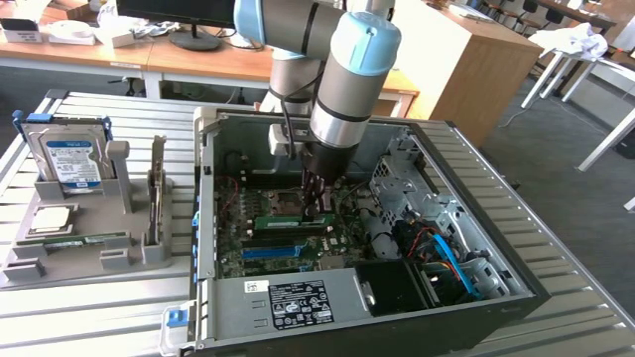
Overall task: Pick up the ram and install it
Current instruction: 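Insert the ram into the slot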
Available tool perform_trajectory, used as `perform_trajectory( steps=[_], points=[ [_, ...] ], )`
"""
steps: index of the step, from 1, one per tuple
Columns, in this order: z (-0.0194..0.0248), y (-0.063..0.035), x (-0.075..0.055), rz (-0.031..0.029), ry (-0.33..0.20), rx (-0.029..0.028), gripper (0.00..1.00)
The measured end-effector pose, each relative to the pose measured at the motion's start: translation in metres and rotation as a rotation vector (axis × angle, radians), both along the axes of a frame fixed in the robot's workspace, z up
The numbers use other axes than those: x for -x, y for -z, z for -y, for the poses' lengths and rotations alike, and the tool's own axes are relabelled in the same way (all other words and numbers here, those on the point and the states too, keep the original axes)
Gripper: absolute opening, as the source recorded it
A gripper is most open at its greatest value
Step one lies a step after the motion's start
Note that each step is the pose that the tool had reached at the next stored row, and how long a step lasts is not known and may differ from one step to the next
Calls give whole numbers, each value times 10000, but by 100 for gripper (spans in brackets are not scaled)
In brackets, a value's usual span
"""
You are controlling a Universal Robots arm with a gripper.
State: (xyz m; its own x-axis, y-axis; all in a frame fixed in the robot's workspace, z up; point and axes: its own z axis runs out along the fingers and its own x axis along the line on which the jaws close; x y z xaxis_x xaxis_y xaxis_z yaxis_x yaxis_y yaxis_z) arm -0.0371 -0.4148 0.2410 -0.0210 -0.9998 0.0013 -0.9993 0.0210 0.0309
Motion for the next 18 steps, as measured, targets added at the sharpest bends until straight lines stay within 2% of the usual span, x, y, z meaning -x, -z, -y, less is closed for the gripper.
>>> perform_trajectory(
  steps=[15, 18],
  points=[
    [0, 36, 0, 1, 1, -1, 12],
    [-16, 39, -1, 2, 2, -5, 12]
  ],
)
